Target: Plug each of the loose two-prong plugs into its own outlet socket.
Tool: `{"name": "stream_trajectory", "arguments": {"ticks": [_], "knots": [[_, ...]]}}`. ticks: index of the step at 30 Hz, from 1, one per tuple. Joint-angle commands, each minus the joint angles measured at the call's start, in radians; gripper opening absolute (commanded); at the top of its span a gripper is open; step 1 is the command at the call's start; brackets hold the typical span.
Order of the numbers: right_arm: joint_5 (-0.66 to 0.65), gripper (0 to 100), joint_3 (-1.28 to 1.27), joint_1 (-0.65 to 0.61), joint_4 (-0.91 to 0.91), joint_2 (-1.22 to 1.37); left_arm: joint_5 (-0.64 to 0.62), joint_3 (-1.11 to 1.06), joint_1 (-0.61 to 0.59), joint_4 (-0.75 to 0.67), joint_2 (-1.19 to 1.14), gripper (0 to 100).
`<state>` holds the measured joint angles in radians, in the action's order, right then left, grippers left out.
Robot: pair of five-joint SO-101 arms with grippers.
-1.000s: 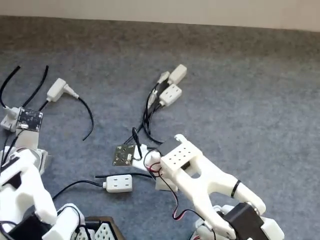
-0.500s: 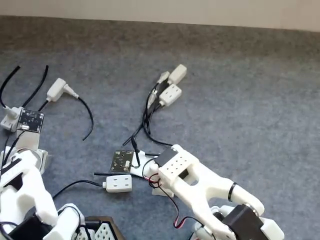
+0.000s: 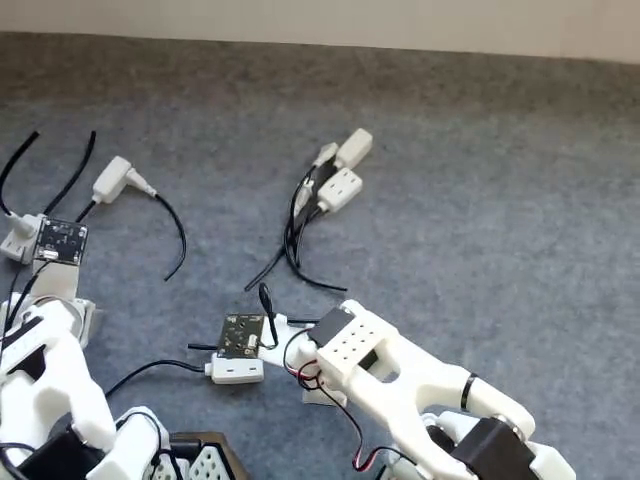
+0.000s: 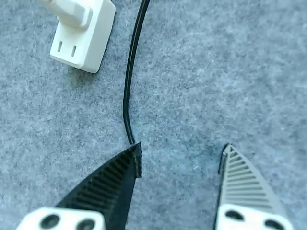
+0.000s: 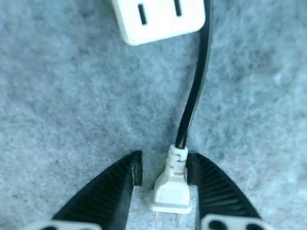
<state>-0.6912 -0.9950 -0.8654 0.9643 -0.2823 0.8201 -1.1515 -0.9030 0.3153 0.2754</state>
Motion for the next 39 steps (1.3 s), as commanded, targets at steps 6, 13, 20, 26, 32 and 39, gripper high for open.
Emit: {"name": "stream_trajectory", "arguments": {"ticks": [6, 13, 20, 26, 32, 39], "knots": [[0.086, 0.4, 0.058, 0.012, 0.024, 0.008, 0.009, 0.002, -0.012, -0.034, -0.001, 24], [0.213, 0.6, 0.390, 0.013, 0.341, 0.005, 0.009, 0.033, -0.001, -0.035, 0.018, 24], [0.551, 0.6, 0.799, 0.036, 0.475, 0.008, -0.049, 0.263, 0.084, 0.344, 0.199, 25], [0.663, 0.6, 0.731, 0.209, 0.246, -0.076, -0.083, 0.516, 0.263, 0.795, 0.420, 25], [0.806, 0.6, 0.377, 0.265, -0.170, -0.285, -0.173, 0.533, 0.475, 0.970, 0.685, 31], [0.887, 0.6, 0.136, 0.275, -0.392, -0.456, -0.358, 0.404, 0.714, 0.982, 0.984, 43]]}}
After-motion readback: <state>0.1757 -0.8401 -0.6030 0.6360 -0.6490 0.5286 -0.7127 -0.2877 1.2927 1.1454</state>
